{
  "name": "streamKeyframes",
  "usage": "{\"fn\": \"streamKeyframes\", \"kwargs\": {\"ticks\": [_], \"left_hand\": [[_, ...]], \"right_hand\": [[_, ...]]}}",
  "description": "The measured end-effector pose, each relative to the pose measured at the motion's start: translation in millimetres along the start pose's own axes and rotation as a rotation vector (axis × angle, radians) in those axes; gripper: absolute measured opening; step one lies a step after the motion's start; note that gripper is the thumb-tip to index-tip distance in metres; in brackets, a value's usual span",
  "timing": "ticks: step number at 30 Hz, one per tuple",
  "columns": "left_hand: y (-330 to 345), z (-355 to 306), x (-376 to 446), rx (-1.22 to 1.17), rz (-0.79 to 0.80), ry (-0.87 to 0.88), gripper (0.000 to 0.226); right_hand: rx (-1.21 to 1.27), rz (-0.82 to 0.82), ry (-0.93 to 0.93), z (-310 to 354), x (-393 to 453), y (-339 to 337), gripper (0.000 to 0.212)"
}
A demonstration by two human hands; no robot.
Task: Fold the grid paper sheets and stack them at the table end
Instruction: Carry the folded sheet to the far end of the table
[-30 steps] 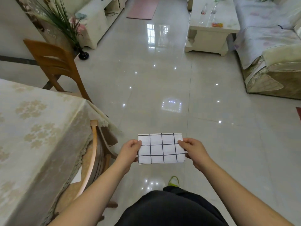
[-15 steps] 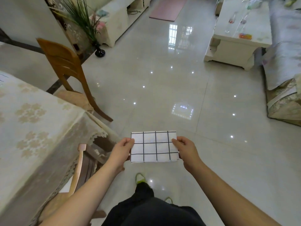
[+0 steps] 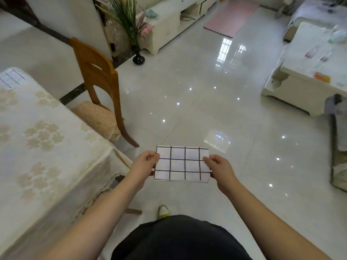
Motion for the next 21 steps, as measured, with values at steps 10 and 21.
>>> {"fn": "streamKeyframes", "kwargs": {"ticks": [10, 21], "left_hand": [[-34, -29, 74, -0.161, -0.11, -0.121, 0.022], [-17, -86, 172, -0.206, -0.264, -0.159, 0.015]], "right_hand": [[-0.035, 0.161, 0.02, 62, 79, 73, 0.014], [0.002, 0.267, 0.057, 125, 216, 123, 0.012]]}}
Point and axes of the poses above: each hand's wrist, its own x-axis towards the middle knuckle, its own y-axis out of the palm, z = x × y, the point moved 7 cm from there along x, towards the middle knuckle, and after that the axes turned 6 degrees about -z, right-handed, at the moved point
